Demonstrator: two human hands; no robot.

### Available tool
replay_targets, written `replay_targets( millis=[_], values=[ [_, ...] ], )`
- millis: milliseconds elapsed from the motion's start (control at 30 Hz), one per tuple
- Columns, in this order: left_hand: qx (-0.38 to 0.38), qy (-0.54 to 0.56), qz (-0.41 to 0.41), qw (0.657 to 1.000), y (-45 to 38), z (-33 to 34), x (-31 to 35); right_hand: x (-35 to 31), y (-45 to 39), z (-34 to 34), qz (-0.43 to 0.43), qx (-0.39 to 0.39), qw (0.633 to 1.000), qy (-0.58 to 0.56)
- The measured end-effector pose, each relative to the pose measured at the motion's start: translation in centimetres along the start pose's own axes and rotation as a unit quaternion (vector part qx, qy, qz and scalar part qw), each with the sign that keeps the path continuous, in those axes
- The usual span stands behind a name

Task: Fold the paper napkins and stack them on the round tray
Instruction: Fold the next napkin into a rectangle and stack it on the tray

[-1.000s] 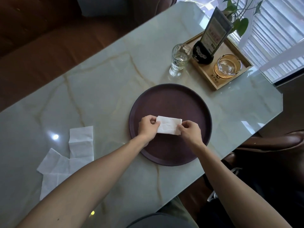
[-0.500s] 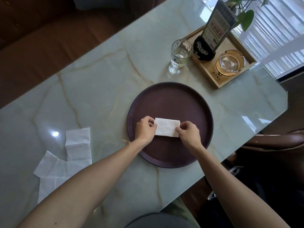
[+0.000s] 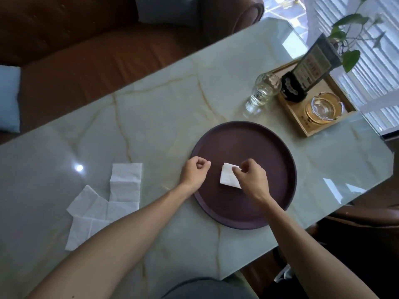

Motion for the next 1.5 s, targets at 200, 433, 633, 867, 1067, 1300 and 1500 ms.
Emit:
replay_targets(
  millis=[200,433,633,867,1067,1300,1500],
  values=[
    [0.071,0.032,-0.015,0.997,-2.3,-10.2,-1.3,-10.6,2.4,4.6,-0.129,-0.079,0.988,0.020],
    [0.236,0.082,-0.077,0.965,-3.2,-23.1,-7.0,-17.7,7.3,12.6,-0.180,-0.187,0.965,0.039],
    [0.173,0.123,-0.135,0.968,-3.4,-25.9,-12.9,-18.3,11.5,17.9,-0.098,-0.206,0.974,0.001],
    [0.098,0.121,-0.189,0.969,-3.2,-24.9,-18.3,-15.5,15.0,22.6,0.070,-0.248,0.965,-0.059],
    [0.059,0.137,-0.214,0.965,-3.7,-23.4,-20.4,-15.4,17.1,24.4,0.131,-0.271,0.949,-0.096],
    [0.054,0.148,-0.218,0.963,-2.8,-23.8,-20.3,-15.1,17.9,23.9,0.155,-0.266,0.944,-0.121],
    [0.065,0.207,-0.185,0.958,-1.8,-26.5,-18.1,-16.8,17.7,21.0,0.091,-0.253,0.953,-0.137]
  ],
)
Point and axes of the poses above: each hand's wrist, its own y-axis away from the middle knuckle, its own z-axis out of the palm, x = y × z, the point moved 8 cm from there along -y, towards the middle knuckle, and after that the axes turned 15 degrees about x, right-handed, at the moved point
